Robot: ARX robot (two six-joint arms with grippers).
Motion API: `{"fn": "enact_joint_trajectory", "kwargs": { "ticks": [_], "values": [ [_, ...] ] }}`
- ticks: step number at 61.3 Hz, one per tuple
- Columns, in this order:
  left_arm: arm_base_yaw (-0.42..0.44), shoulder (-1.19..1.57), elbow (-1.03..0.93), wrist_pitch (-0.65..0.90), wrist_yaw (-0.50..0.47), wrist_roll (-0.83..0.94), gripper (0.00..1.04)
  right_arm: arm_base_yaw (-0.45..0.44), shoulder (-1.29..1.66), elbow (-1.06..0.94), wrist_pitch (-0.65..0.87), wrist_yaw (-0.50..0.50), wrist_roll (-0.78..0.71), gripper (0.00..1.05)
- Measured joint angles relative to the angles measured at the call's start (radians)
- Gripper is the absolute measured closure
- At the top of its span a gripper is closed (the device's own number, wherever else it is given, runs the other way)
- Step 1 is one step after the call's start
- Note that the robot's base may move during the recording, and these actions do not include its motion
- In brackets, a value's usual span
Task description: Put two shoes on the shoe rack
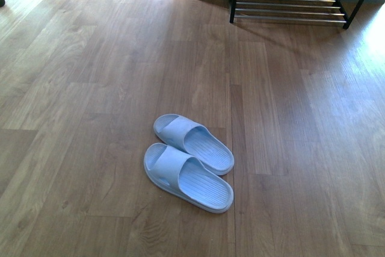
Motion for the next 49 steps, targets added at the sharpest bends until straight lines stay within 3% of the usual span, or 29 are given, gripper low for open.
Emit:
{"fn": "enact_joint_trajectory", "kwargs": {
  "ticks": [49],
  "values": [
    [0.000, 0.000, 0.000, 0.000, 0.004, 0.000, 0.09, 0.000, 0.000, 0.000, 0.000, 0.005, 0.000, 0.09]
  ]
}}
